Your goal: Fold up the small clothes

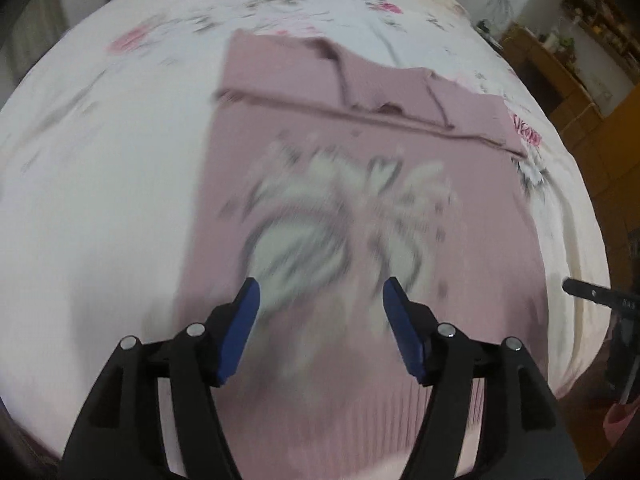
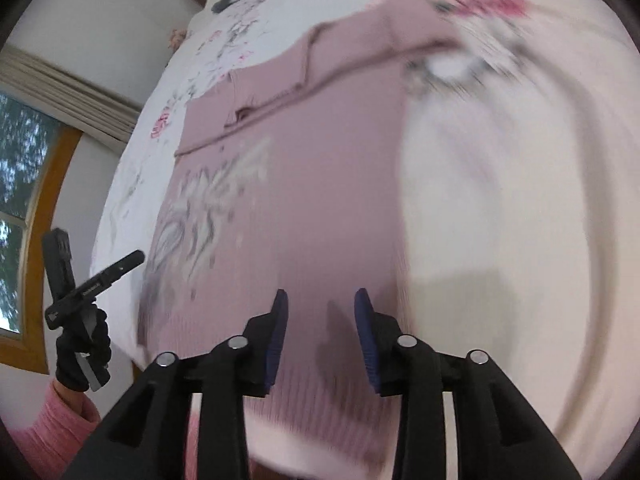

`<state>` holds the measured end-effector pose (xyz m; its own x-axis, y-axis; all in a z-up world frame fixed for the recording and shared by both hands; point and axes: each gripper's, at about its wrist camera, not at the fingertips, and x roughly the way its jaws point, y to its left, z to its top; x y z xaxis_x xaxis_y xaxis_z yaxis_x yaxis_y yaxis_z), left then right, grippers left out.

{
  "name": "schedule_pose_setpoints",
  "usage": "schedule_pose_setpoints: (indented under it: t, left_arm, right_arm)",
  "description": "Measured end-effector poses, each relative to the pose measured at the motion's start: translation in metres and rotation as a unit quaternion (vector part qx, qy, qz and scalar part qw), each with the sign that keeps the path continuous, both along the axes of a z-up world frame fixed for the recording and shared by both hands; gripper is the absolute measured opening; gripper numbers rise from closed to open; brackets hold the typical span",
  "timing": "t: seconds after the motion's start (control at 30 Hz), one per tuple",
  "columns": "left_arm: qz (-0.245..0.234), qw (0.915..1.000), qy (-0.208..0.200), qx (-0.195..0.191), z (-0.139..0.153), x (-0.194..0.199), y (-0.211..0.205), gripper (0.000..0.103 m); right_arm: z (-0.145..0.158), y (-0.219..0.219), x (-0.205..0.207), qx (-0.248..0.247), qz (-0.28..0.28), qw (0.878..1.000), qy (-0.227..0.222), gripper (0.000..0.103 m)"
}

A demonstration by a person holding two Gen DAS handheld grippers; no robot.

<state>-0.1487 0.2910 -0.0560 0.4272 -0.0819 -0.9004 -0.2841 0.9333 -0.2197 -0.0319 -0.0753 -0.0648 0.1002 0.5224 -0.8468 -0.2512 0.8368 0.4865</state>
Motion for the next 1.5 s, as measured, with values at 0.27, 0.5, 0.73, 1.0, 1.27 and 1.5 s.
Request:
schedule_pose_setpoints:
  t: [0.27,0.5,0.73,1.0,1.27,1.5]
  left_arm:
    - [0.065,0.9965,0.043,-0.031,-0.020,-0.083,0.035,0.067]
    - [0.082,0.9936,0.066,-0.041,-0.045,-0.104,0.039,0.067]
    - [0.067,0.9933,0.068,-0.066,-0.056,-0.101,0.031,0.065]
    - [0.077,0.9928,0.058,-0.070,-0.044,-0.105,0.026,0.014]
    - [0.110,0.9886,-0.005,-0.103,0.005,-0.115,0.023,0.010]
    - [0.128,0.9874,-0.029,-0.089,0.030,-0.100,0.029,0.010]
  right_arm:
    - [-0.032,-0.054,-0.060,-0.013,-0.048,0.997,0.055,0.042]
    - [-0.058,-0.043,-0.080,-0.007,-0.041,0.996,0.084,0.042]
    - [-0.066,-0.024,-0.078,0.021,-0.045,0.993,0.107,0.036]
    - [-0.043,-0.026,-0.083,0.071,-0.046,0.991,0.102,0.012]
    - [-0.005,-0.048,-0.074,0.189,-0.055,0.977,0.086,0.011]
    - [0.003,-0.062,-0.042,0.256,-0.070,0.960,0.094,0.011]
